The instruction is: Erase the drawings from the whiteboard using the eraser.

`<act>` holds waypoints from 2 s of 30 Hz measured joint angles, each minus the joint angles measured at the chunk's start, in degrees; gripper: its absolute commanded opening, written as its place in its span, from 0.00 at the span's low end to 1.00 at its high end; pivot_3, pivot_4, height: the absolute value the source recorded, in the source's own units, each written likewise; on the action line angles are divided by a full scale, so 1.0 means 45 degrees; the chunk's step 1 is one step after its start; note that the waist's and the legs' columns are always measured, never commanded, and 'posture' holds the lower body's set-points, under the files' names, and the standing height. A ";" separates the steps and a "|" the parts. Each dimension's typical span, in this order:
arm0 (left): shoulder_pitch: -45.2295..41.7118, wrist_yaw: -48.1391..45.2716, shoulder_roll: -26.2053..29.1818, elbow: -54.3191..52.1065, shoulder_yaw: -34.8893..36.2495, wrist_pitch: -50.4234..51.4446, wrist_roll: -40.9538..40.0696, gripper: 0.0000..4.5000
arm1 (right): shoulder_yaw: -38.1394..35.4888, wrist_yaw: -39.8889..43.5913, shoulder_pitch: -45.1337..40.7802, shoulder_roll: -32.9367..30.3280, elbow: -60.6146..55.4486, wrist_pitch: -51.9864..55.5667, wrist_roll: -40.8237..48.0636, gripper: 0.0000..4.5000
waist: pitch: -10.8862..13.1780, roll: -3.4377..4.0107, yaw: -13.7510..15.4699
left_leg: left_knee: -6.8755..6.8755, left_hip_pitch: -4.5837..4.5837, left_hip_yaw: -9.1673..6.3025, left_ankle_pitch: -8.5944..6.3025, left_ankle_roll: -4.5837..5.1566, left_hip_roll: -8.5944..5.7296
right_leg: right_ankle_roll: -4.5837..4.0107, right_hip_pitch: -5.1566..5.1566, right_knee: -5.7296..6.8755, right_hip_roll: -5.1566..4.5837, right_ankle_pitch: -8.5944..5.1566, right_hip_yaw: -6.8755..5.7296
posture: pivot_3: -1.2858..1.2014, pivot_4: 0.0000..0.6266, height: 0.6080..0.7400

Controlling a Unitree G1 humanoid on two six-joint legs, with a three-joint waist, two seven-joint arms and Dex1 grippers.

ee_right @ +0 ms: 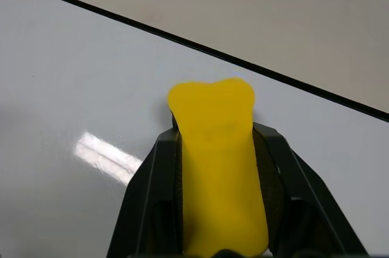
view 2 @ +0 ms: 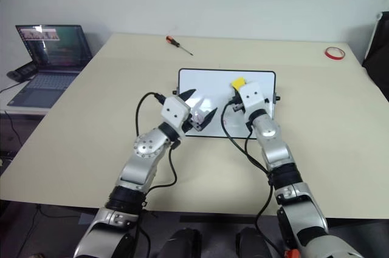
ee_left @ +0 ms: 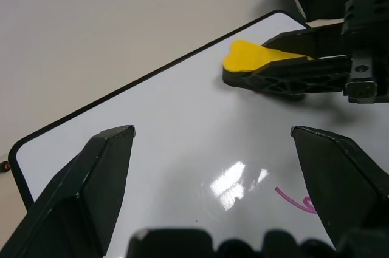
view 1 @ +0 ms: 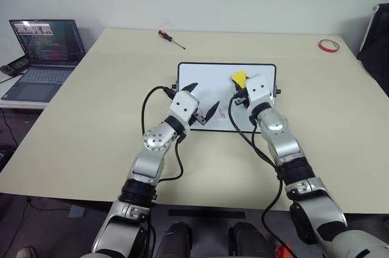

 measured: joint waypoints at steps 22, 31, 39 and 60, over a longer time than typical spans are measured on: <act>0.0034 0.0027 0.0119 0.0025 0.0009 0.0017 -0.0003 1.00 | -0.0063 0.1267 0.1173 -0.0301 -0.2009 0.1994 0.0121 0.27 | -0.0032 -0.0025 -0.0042 | -0.0003 0.0031 -0.0001 0.0000 0.0000 0.0004 | 0.0002 0.0036 -0.0020 0.0005 0.0000 -0.0001 | 0.52 0.24 1.00; 0.0004 0.0030 0.0052 0.0030 0.0009 0.0009 -0.0002 1.00 | -0.0104 0.1373 -0.0105 -0.0109 -0.0329 0.0940 0.0267 0.27 | -0.0031 -0.0024 -0.0181 | -0.0003 0.0040 0.0018 0.0003 0.0004 0.0012 | 0.0001 0.0026 -0.0012 0.0018 0.0008 0.0018 | 0.52 0.24 1.00; -0.0009 0.0033 0.0125 0.0036 0.0024 0.0004 -0.0001 1.00 | -0.0073 0.1225 -0.0494 0.0078 0.0433 0.0303 0.0215 0.27 | -0.0031 -0.0024 -0.0278 | -0.0009 0.0024 0.0020 0.0003 0.0004 0.0017 | 0.0000 0.0013 -0.0019 0.0016 0.0008 0.0023 | 0.52 0.24 1.00; 0.0170 0.0230 0.0170 -0.0059 0.0039 0.0006 0.0005 1.00 | 0.0897 0.2608 0.1090 -0.0482 -0.1613 0.1474 -0.0087 0.27 | -0.0033 -0.0023 -0.0341 | -0.0011 0.0035 0.0017 0.0002 0.0004 0.0022 | 0.0000 0.0026 -0.0024 0.0023 0.0008 0.0024 | 0.52 0.24 1.00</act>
